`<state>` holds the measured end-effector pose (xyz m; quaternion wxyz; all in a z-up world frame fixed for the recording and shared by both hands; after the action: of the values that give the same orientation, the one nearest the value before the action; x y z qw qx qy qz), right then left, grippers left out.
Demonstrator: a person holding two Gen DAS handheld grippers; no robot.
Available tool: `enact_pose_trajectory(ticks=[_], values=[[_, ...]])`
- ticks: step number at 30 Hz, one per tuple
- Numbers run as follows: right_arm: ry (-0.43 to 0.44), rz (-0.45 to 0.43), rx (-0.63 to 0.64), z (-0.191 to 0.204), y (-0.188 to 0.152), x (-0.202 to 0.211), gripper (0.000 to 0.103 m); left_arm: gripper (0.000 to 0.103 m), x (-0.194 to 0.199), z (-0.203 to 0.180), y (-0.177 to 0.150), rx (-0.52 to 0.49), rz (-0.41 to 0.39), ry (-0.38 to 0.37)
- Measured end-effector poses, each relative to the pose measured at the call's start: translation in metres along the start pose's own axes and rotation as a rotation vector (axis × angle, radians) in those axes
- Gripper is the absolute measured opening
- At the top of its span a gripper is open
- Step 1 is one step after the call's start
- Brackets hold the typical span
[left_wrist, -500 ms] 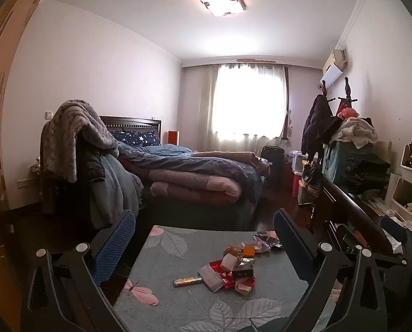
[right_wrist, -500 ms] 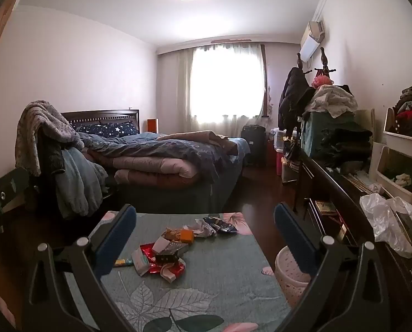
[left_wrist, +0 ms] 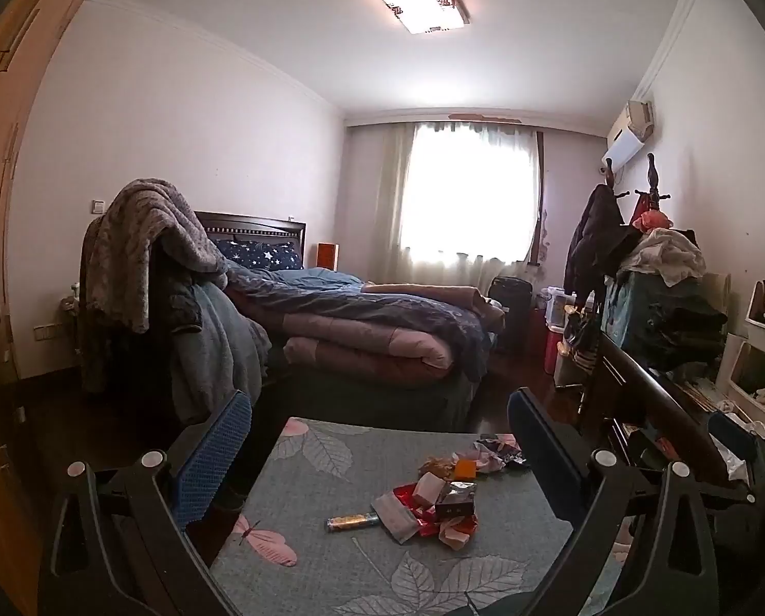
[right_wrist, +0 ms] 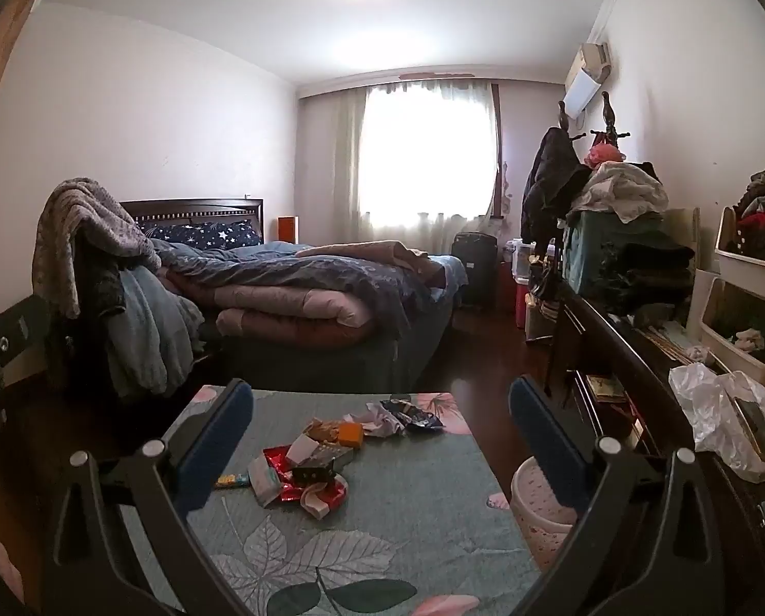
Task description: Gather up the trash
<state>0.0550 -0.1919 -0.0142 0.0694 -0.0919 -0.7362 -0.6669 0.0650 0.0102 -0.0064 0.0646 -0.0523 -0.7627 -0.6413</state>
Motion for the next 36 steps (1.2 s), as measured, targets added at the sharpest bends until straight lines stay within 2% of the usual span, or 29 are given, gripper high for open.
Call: enact_pose_trajectory(ticks=[3, 5, 36], values=[[0.007, 0.003, 0.003, -0.002, 0.001, 0.002, 0.1, 0.099, -0.001, 0.007, -0.003, 0.013, -0.001, 0.006], [0.004, 0.009, 0.019, 0.013, -0.005, -0.003, 0.1, 0.099, -0.001, 0.008, -0.003, 0.014, 0.002, 0.007], [0.005, 0.01, 0.021, 0.008, -0.006, -0.003, 0.1, 0.099, -0.003, 0.008, -0.005, 0.011, 0.008, 0.013]])
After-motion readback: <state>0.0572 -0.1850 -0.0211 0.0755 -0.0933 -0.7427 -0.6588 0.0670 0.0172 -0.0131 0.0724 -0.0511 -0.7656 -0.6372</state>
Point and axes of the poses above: each gripper's, at about its wrist camera, not at the fingertips, and x roughly against the way its jaws point, z to its left, y to its top, the point moved 7 cm from there along -x, roughly the way its jaws point, and after that the axes turned 5 degrees about x, right-handed, at the moved point
